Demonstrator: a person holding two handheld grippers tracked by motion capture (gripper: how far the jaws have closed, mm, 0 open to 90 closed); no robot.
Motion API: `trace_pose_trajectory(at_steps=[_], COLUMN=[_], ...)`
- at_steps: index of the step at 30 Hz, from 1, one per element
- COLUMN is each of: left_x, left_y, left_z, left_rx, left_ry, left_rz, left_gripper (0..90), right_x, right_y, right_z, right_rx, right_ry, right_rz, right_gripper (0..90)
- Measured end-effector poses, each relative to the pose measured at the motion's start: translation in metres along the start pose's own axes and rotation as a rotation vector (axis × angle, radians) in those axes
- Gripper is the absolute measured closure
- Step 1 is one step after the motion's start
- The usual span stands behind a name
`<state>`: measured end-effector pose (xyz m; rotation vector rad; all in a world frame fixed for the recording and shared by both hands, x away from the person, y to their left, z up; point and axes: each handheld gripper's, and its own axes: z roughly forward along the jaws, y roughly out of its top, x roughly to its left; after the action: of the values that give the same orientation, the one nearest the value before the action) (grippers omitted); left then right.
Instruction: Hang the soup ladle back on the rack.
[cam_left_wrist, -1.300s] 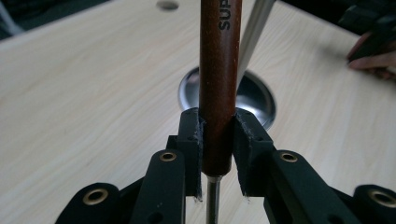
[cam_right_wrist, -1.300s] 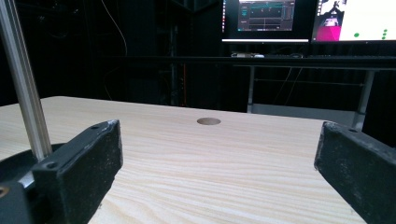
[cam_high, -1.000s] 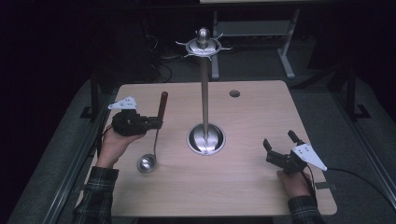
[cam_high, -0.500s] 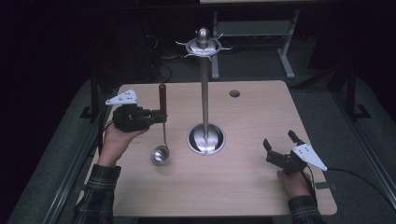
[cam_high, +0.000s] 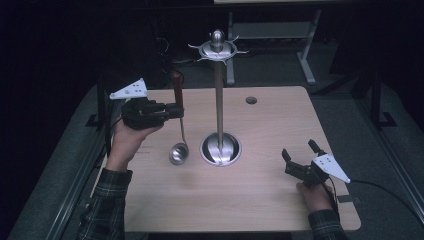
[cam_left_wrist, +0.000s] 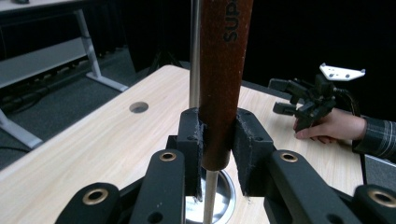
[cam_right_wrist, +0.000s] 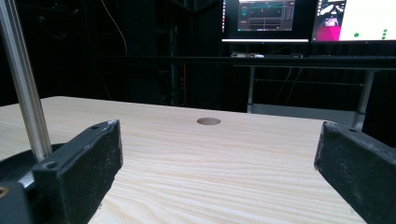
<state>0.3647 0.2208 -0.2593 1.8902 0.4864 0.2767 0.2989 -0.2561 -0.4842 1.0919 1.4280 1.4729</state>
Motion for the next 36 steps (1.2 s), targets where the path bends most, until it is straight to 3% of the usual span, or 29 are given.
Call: trace_pose_trajectory(at_steps=[19,25,36], left_x=[-0.006,-0.007,-0.004], left_y=[0.046,0.052,0.05], left_z=[0.009,0.016,0.02], left_rx=[-0.048,-0.041,-0.033], left_ry=[-0.041,-0.045,-0.047], left_rz=[0.047,0.056,0.034], left_gripper=[74.1,74.1,74.1], right_x=[0.0,0.0,0.0], right_y=[0.0,0.0,0.0], right_z=[0.0,0.0,0.0], right_rx=[0.0,0.001,0.001], right_ry=[0.001,0.002,0.003], right_rz=[0.0,0.001,0.0], right_gripper=[0.2,0.2,0.2])
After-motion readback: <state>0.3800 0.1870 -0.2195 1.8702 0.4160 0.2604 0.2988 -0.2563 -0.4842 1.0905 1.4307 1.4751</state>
